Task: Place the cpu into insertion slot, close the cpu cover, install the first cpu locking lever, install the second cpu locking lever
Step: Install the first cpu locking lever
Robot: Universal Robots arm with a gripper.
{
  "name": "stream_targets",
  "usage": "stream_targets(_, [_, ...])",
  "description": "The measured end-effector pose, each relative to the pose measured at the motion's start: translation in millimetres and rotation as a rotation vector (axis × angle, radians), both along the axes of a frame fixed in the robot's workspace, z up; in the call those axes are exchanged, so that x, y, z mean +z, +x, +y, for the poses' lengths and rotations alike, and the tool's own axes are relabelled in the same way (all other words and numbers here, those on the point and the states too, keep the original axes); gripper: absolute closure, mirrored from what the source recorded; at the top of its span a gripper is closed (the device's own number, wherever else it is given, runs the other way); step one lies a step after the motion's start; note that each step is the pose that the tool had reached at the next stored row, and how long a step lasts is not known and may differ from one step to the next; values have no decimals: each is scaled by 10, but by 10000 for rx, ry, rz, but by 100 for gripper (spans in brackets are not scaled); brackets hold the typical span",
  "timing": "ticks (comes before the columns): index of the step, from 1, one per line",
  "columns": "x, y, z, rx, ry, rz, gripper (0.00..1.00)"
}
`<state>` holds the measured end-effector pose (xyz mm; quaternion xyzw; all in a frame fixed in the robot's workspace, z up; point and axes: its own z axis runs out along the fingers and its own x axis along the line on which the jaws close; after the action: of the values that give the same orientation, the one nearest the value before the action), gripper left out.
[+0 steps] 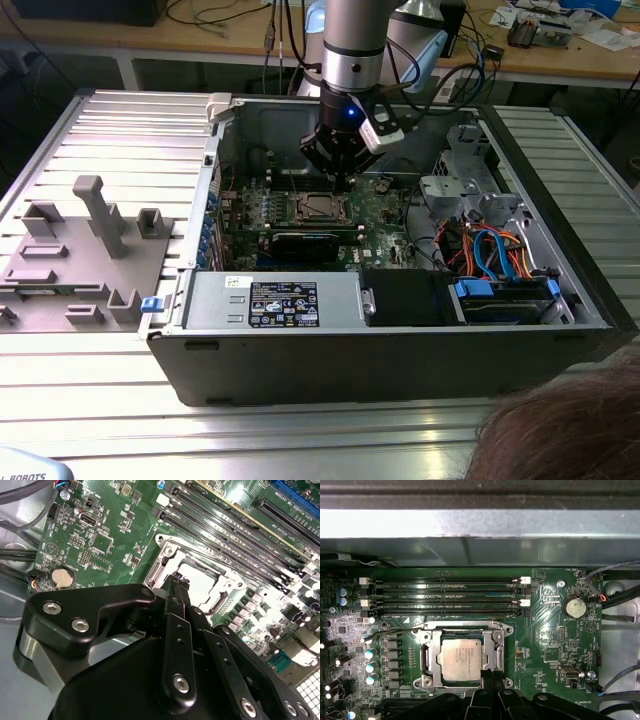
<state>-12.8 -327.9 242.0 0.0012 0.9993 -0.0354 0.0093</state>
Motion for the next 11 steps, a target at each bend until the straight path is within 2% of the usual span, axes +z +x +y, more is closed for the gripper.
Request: stream_targets(11, [0,0,0,172,0,0,89])
